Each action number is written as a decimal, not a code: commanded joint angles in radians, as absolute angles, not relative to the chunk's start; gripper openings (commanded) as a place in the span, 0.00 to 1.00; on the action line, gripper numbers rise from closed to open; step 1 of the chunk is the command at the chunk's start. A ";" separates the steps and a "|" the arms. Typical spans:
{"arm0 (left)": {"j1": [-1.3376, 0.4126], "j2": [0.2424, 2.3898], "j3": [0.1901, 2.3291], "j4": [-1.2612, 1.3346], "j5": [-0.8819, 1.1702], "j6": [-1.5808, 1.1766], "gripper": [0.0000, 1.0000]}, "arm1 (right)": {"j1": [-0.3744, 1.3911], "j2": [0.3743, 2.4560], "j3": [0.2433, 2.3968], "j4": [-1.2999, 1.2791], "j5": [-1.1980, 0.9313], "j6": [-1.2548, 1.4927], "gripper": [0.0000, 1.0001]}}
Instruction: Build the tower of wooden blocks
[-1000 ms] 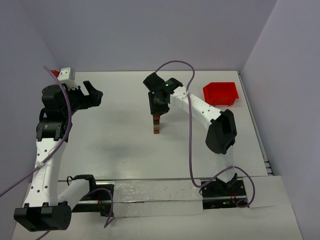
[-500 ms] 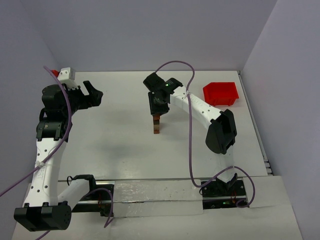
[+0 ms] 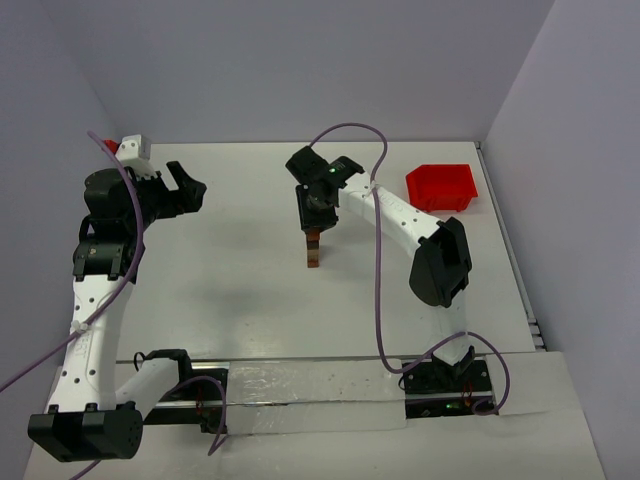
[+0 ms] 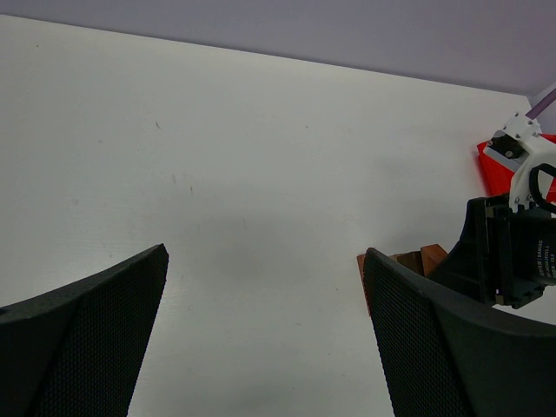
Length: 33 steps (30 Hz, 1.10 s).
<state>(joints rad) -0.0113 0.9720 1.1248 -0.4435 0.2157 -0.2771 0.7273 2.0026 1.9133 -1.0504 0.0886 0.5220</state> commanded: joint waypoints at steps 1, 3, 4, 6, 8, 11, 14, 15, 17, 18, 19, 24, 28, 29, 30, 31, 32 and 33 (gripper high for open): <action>-0.006 0.973 1.169 -0.393 0.227 -0.284 0.99 | 0.718 2.003 1.959 -1.055 0.096 0.515 0.31; -0.006 0.974 1.169 -0.393 0.228 -0.282 0.99 | 0.718 2.003 1.957 -1.054 0.091 0.514 0.43; -0.006 0.974 1.170 -0.393 0.229 -0.282 0.99 | 0.718 2.003 1.956 -1.054 0.087 0.513 0.45; -0.006 0.975 1.172 -0.394 0.227 -0.282 0.99 | 0.718 2.003 1.954 -1.052 0.088 0.514 0.47; -0.006 0.977 1.173 -0.393 0.229 -0.282 0.99 | 0.718 2.003 1.953 -1.052 0.089 0.514 0.49; -0.006 0.976 1.172 -0.393 0.230 -0.282 0.99 | 0.718 2.001 1.951 -1.051 0.080 0.512 0.53; -0.005 0.976 1.170 -0.392 0.231 -0.282 0.99 | 0.718 1.999 1.948 -1.049 0.075 0.512 0.65; -0.005 0.975 1.169 -0.392 0.230 -0.282 0.99 | 0.717 1.996 1.947 -1.049 0.070 0.512 0.73; -0.005 0.974 1.170 -0.393 0.229 -0.281 0.99 | 0.716 1.989 1.947 -1.046 0.057 0.509 0.87; -0.005 0.974 1.169 -0.393 0.229 -0.280 0.99 | 0.718 1.982 1.948 -1.044 0.052 0.506 0.94; -0.005 0.977 1.170 -0.394 0.229 -0.279 0.99 | 0.718 1.971 1.950 -1.042 0.036 0.499 0.98; -0.005 0.991 1.193 -0.420 0.265 -0.258 0.99 | 0.718 1.884 1.956 -1.018 -0.055 0.435 1.00; -0.005 1.008 1.228 -0.457 0.308 -0.229 0.99 | 0.716 1.778 1.933 -1.001 -0.058 0.368 1.00; -0.005 1.008 1.234 -0.460 0.312 -0.221 0.99 | 0.716 1.754 1.925 -0.999 -0.055 0.356 1.00; -0.005 1.008 1.240 -0.472 0.330 -0.209 0.99 | 0.713 1.730 1.917 -0.996 -0.043 0.332 1.00; -0.005 1.006 1.244 -0.480 0.343 -0.203 0.99 | 0.711 1.701 1.907 -0.993 -0.038 0.312 1.00; -0.005 1.001 1.250 -0.493 0.365 -0.171 0.99 | 0.695 1.651 1.886 -0.981 -0.022 0.284 1.00; -0.005 0.994 1.249 -0.497 0.382 -0.157 0.99 | 0.688 1.603 1.865 -0.976 -0.016 0.271 1.00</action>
